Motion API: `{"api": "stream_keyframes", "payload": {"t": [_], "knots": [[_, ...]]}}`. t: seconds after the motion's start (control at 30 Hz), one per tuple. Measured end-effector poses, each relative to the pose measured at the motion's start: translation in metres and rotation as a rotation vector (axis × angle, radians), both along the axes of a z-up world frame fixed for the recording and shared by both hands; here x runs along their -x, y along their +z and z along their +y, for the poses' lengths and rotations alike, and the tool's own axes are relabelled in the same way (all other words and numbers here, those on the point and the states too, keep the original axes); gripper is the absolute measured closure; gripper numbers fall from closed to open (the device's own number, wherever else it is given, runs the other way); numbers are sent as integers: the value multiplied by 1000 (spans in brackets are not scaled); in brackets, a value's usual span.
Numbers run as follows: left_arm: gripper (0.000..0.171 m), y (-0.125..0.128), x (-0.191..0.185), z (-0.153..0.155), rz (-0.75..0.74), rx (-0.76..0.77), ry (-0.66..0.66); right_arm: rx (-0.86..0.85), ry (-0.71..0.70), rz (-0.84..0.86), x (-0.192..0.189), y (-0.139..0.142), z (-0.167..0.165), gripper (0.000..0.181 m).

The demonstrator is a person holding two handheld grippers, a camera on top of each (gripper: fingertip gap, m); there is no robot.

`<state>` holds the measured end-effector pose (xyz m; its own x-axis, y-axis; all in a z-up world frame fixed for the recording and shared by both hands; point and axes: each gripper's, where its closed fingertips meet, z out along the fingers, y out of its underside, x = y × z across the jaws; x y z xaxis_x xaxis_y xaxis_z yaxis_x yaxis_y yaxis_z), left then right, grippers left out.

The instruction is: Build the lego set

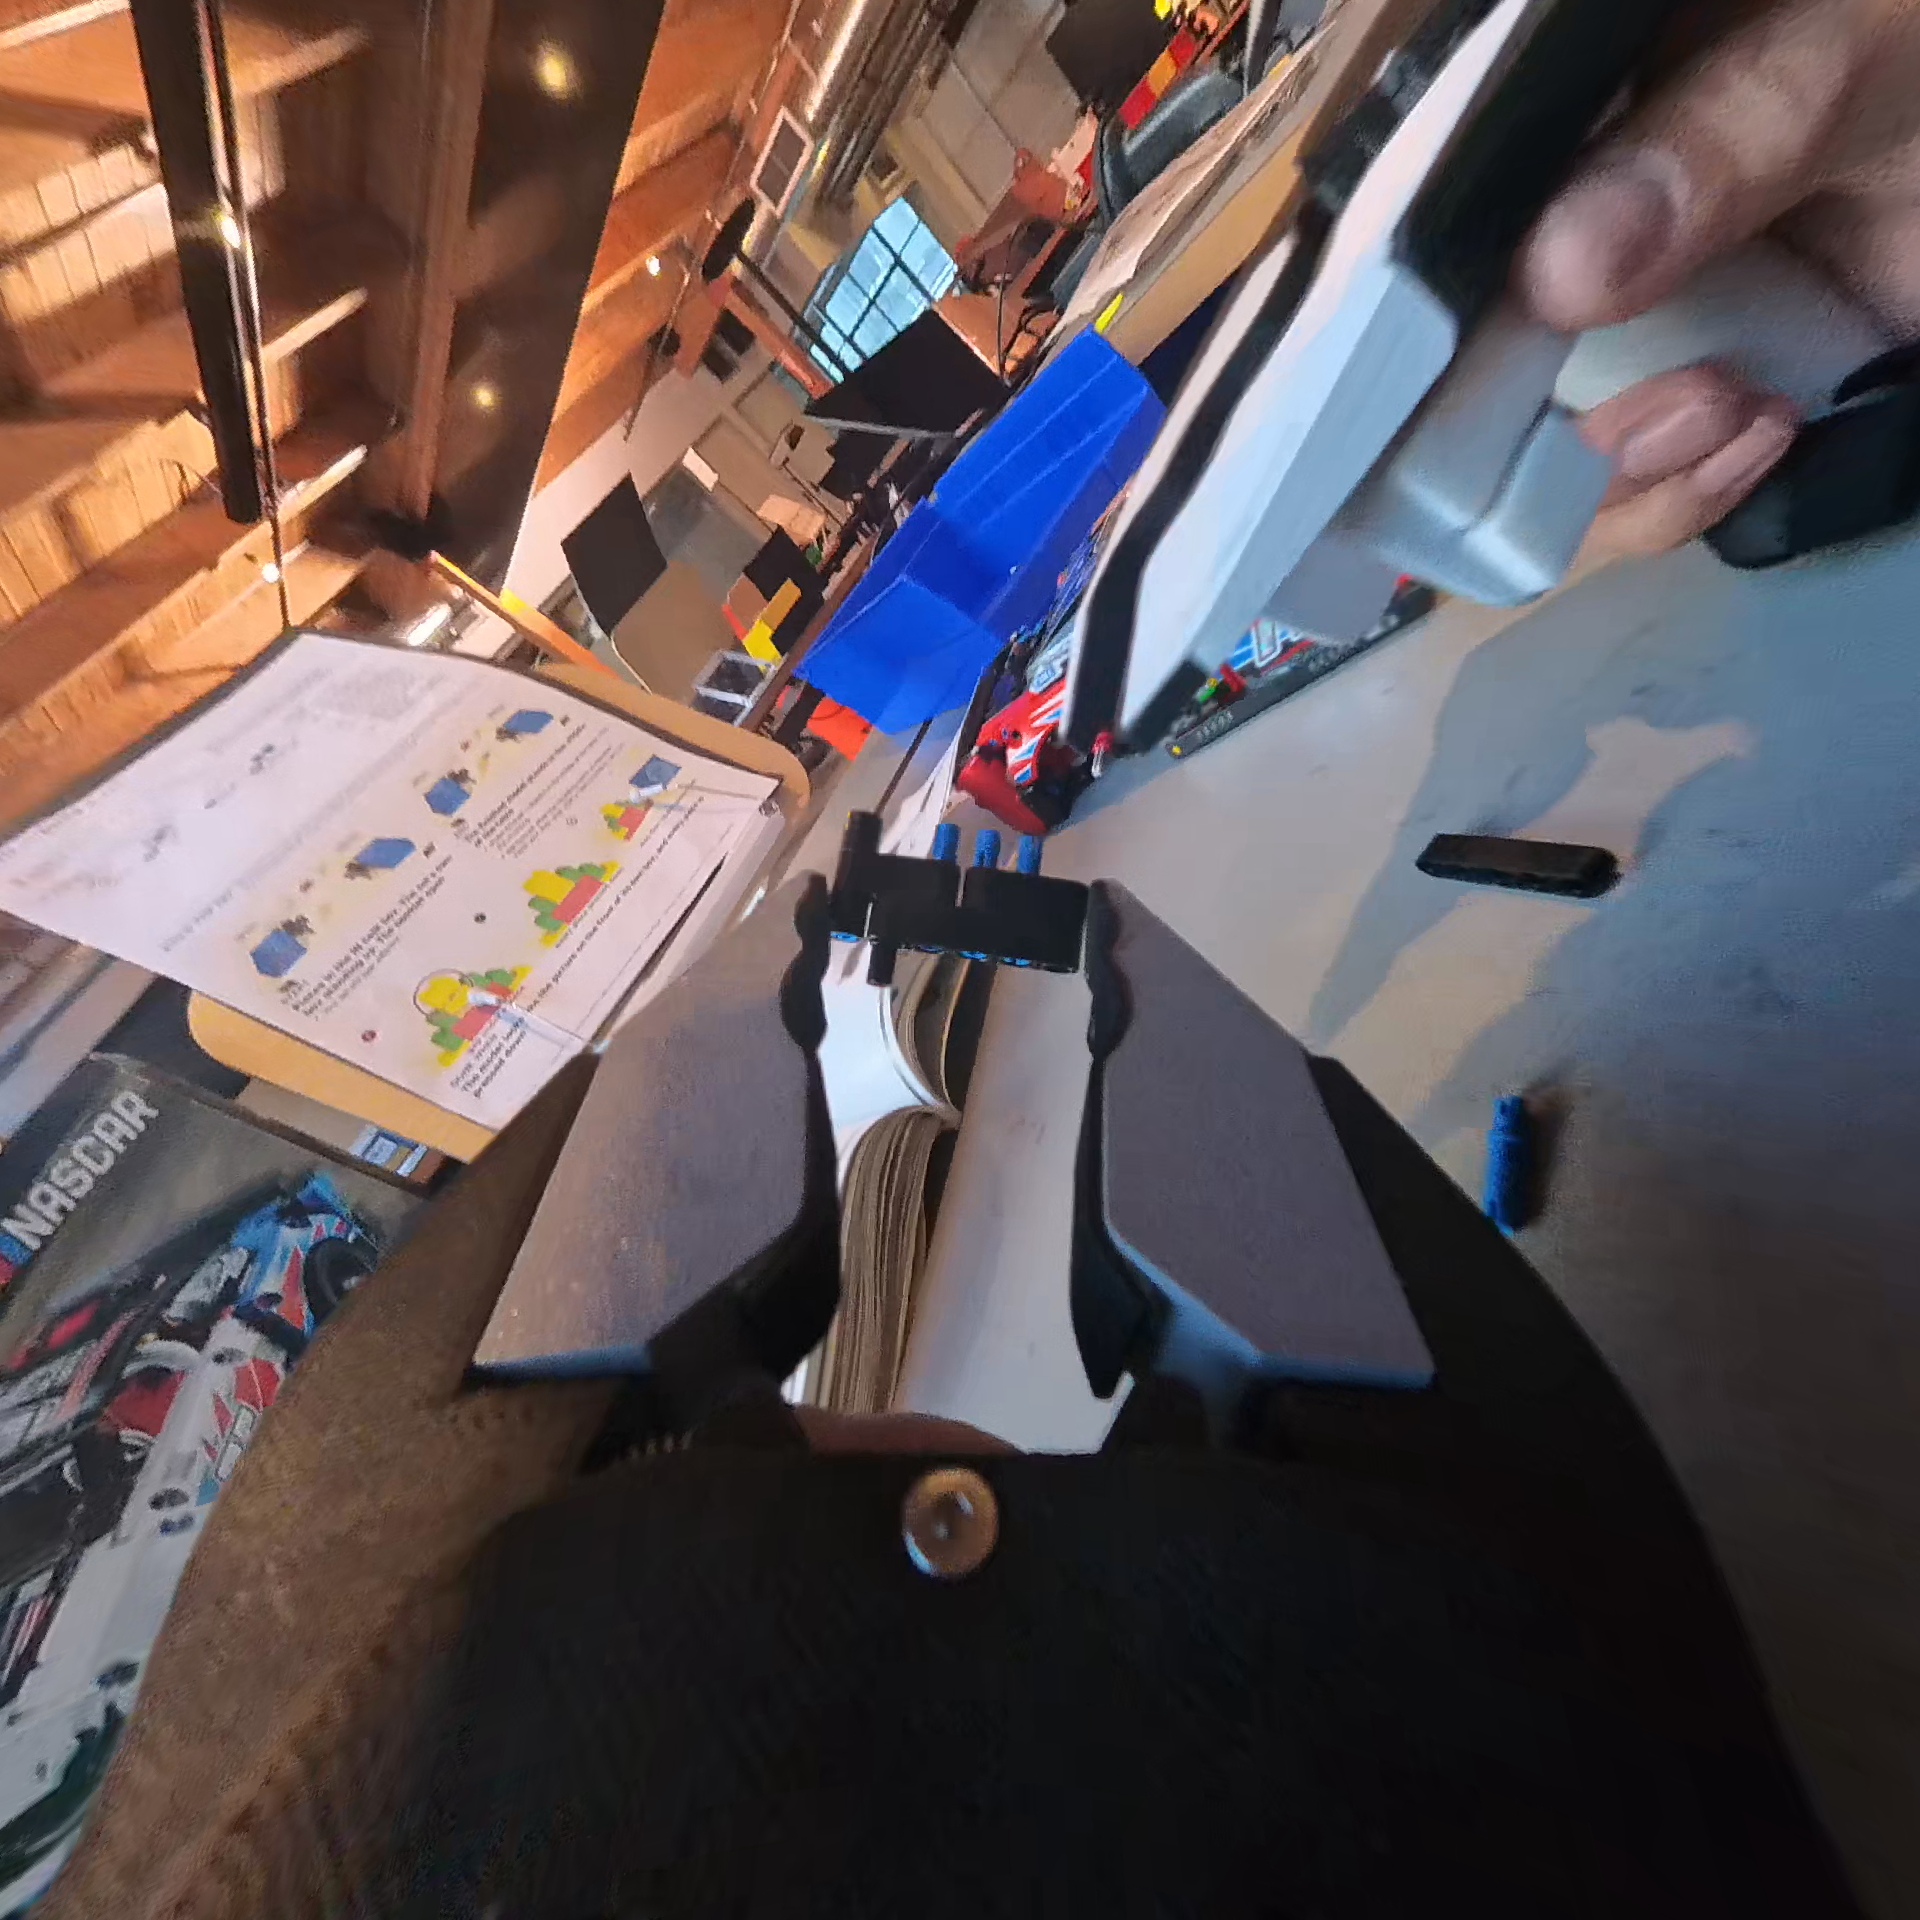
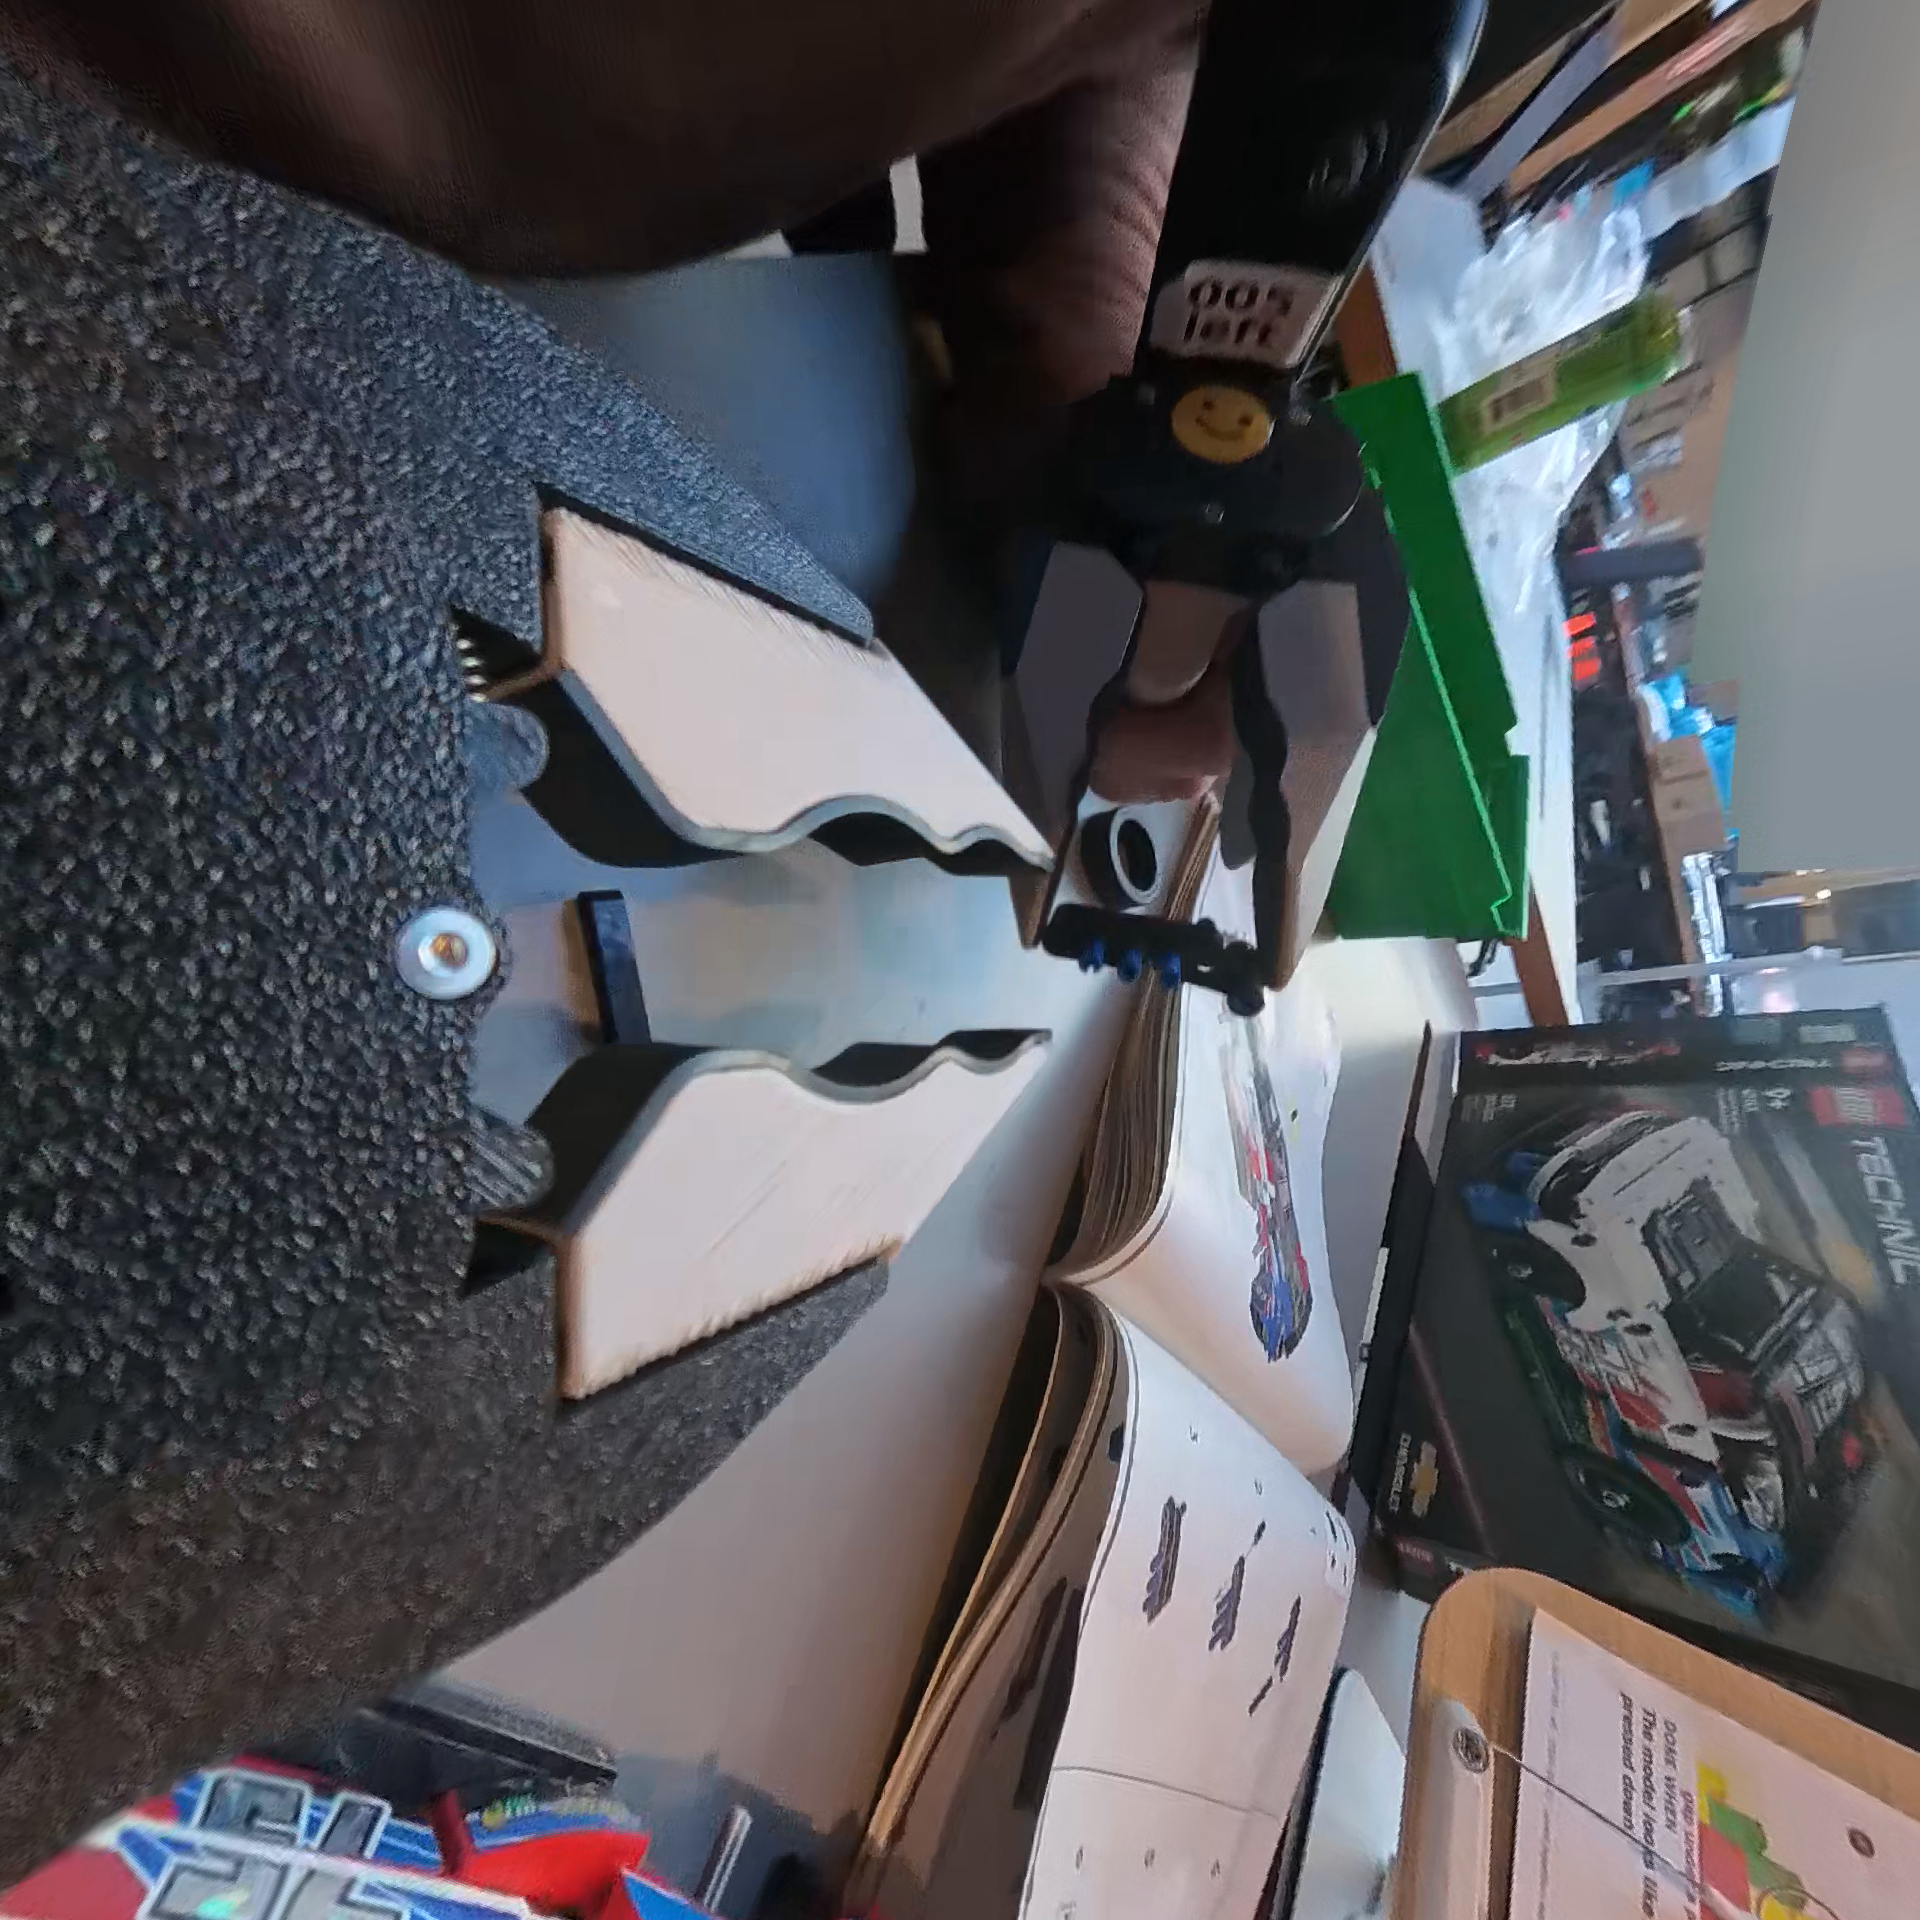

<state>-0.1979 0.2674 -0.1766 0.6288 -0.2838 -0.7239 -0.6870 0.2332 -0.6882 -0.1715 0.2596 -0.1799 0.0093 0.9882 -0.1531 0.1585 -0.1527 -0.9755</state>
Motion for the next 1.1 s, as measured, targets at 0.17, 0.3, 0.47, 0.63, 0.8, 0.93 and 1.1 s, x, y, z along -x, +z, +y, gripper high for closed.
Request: {"api": "stream_keyframes", "payload": {"t": [0.17, 0.3, 0.47, 0.63, 0.8, 0.93, 1.1], "knots": [[126, -1, -10, -8, 9, 3, -50, 3, 41, -43, 10, 0, -5, 146], [125, -4, -18, -16, -40, 68, -103, 41, 95, -71, 17, -1, -13, 159], [125, -7, -20, -19, 26, 49, -96, 59, 108, -90, 19, -4, -18, 172], [126, -11, -21, -20, 15, 88, -123, 41, 79, -103, 16, -6, -18, 171], [125, -28, -10, -11, -15, 204, -101, -122, 28, -121, 3, -12, -12, 169], [125, -44, 0, -3, -38, 348, -83, -129, 22, -79, -5, -12, -13, 169], [125, -44, 13, 8, -27, 378, -32, -60, 58, -24, -11, -5, -12, 169]]}}
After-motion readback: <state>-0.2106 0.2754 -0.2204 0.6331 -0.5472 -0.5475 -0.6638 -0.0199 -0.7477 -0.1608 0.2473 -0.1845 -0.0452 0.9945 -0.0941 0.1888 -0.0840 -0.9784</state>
